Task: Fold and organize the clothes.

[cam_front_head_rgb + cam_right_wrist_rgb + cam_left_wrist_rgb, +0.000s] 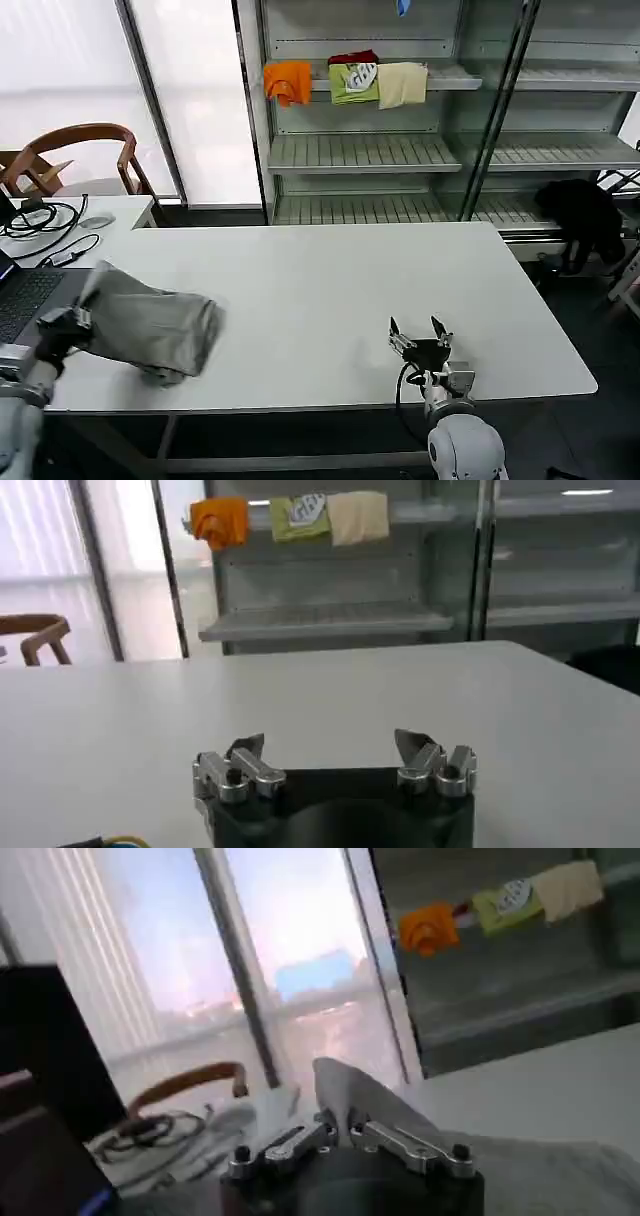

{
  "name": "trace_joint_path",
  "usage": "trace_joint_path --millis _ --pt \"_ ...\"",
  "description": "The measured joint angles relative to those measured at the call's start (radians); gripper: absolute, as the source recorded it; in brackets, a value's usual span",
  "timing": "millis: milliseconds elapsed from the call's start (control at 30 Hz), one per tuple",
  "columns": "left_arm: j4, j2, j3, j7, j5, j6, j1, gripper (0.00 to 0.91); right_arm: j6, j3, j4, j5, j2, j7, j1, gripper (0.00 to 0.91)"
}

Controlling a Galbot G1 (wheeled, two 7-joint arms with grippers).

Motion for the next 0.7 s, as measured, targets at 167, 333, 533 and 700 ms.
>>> trace_joint_path --millis 167,333,533,700 --pt "-0.011 0.111 -0.051 0.050 0.060 0.002 -0.031 0.020 0.004 -0.001 -0.007 -0.003 0.000 -0.003 -0.002 0.907" --pt "-0.037 0.174 -0.062 0.073 0.131 0.001 -0.041 0.020 0.013 0.004 -0.011 -0.003 -0.006 -0.006 -0.011 0.907" --pt "-0.095 0.134 0.005 0.073 0.257 -0.022 -0.016 0.020 0.027 0.013 -0.020 -0.002 -0.016 -0.007 -0.026 0.907" --pt "-0.088 -0.021 0.147 0.031 0.416 -0.081 0.021 0.020 0.034 0.023 -0.026 0.002 -0.024 -0.006 -0.038 0.907"
